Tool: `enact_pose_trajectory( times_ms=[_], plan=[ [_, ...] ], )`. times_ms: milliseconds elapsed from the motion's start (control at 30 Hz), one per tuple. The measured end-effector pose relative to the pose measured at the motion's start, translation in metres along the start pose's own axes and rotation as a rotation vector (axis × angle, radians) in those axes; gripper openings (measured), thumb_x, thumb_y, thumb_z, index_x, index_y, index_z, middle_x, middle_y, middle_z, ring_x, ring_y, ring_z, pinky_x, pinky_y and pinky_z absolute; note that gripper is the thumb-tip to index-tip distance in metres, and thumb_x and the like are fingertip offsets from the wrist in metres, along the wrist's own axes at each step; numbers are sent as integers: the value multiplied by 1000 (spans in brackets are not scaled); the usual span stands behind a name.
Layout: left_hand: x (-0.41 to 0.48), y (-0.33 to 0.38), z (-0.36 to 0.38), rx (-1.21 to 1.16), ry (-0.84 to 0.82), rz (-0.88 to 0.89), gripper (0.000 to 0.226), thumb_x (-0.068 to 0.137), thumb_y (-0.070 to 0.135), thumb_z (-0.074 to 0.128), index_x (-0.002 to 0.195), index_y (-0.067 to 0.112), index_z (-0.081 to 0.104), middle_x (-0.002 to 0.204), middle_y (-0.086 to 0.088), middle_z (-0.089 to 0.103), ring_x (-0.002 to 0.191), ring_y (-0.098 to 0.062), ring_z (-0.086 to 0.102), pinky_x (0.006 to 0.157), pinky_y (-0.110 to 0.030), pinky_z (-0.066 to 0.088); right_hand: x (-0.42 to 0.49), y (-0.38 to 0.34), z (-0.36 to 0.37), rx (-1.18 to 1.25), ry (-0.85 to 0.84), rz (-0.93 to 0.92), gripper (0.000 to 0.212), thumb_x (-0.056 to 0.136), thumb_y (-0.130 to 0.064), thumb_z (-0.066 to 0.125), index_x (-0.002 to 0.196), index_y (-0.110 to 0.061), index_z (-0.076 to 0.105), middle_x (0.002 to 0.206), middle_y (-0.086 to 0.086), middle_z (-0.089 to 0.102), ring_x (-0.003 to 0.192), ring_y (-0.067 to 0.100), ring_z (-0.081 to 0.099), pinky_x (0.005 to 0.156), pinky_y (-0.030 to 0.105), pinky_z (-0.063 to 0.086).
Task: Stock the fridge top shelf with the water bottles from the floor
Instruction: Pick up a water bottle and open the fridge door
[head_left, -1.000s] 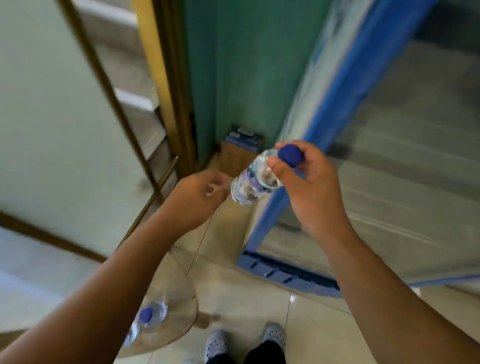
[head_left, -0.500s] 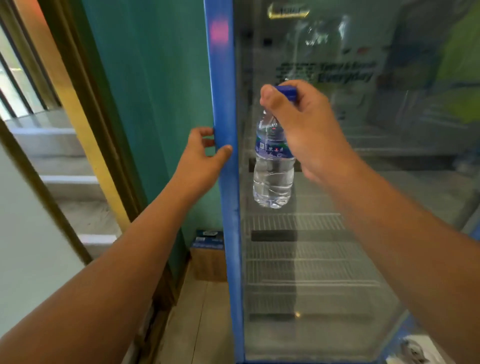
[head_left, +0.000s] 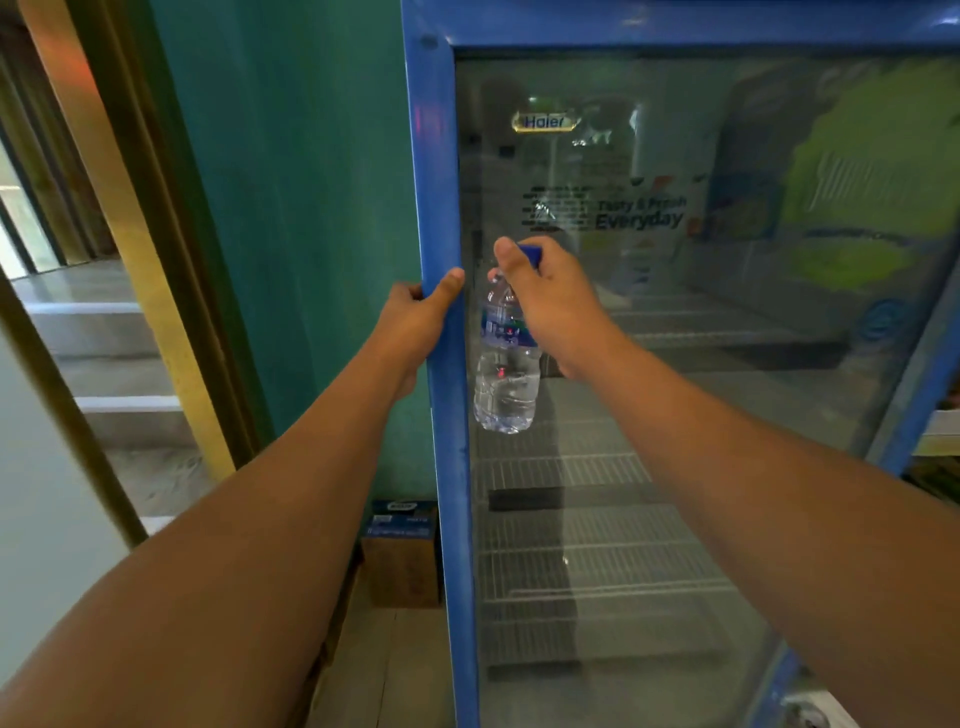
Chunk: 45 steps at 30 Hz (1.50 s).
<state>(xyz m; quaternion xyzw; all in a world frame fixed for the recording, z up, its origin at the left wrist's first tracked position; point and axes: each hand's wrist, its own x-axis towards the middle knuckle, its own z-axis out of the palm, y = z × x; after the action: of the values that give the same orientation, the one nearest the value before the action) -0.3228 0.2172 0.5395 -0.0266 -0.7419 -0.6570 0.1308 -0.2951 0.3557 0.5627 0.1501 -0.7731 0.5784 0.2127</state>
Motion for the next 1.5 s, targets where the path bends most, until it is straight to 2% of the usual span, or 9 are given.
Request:
enact_pose_trajectory(
  times_ms=[167, 300, 467, 733, 1033, 1233, 1333, 1433, 1500],
  plan=[
    [-4, 0, 1, 53, 17, 8, 55, 83, 59, 53, 113, 14, 44, 113, -1, 56, 96, -16, 56, 77, -33, 45, -10, 7, -8, 6, 102, 49, 33, 95, -44, 47, 100, -12, 56, 102, 7, 68, 81, 12, 58, 70, 21, 43],
    [-26, -2, 3, 73, 77, 15, 55, 82, 62, 52, 111, 17, 43, 98, 7, 54, 88, -11, 55, 74, -30, 45, -27, 6, -22, -12, 116, 37, 33, 93, -47, 49, 97, -15, 58, 96, 6, 70, 86, 17, 65, 78, 28, 50],
    [-90, 9, 3, 48, 157, 77, 50, 81, 59, 55, 105, 16, 42, 94, 4, 55, 78, -9, 55, 67, -26, 49, -75, -11, -48, 81, 50, -43, 32, 95, -41, 48, 98, -10, 58, 88, 0, 69, 58, -7, 56, 56, 6, 43],
    [-233, 48, 24, 40, 126, 154, 45, 82, 48, 60, 103, 16, 37, 106, -11, 53, 91, -21, 58, 85, -44, 55, -170, -52, -114, 230, 27, -53, 21, 94, -39, 52, 86, -20, 57, 86, 3, 71, 72, 11, 65, 68, 27, 54],
    [-390, 83, 88, 2, -181, 367, 26, 88, 33, 52, 112, 24, 50, 97, 16, 65, 85, 10, 63, 70, -9, 49, -300, -86, -226, 171, 26, -130, 23, 96, -29, 49, 92, -9, 57, 80, 1, 69, 71, 4, 63, 67, 12, 50],
    [-452, 105, 162, -68, -426, 442, 15, 94, 22, 45, 106, 24, 53, 94, 18, 63, 82, 14, 61, 70, -6, 46, -376, -100, -317, 15, 143, -157, 17, 92, -35, 51, 84, -22, 60, 70, -3, 65, 72, 25, 56, 72, 37, 48],
    [-476, 113, 204, -152, -520, 471, 12, 92, 28, 48, 103, 26, 50, 95, 8, 63, 87, 5, 63, 76, -13, 50, -411, -106, -355, -62, 220, -150, 20, 90, -37, 52, 84, -19, 58, 74, 17, 54, 68, 27, 47, 67, 35, 42],
    [-495, 117, 240, -131, -579, 462, 13, 93, 38, 46, 101, 30, 51, 101, -18, 60, 92, -24, 62, 84, -37, 55, -445, -108, -387, -117, 309, -124, 15, 89, -34, 52, 84, -22, 57, 67, -12, 54, 62, 4, 48, 63, 19, 40],
    [-504, 121, 259, -178, -629, 426, 11, 96, 29, 43, 101, 24, 52, 94, -15, 60, 84, -22, 60, 81, -40, 54, -466, -108, -404, -167, 366, -112, 15, 89, -37, 54, 83, -24, 58, 64, -17, 59, 63, 1, 54, 67, 19, 45]
  ],
)
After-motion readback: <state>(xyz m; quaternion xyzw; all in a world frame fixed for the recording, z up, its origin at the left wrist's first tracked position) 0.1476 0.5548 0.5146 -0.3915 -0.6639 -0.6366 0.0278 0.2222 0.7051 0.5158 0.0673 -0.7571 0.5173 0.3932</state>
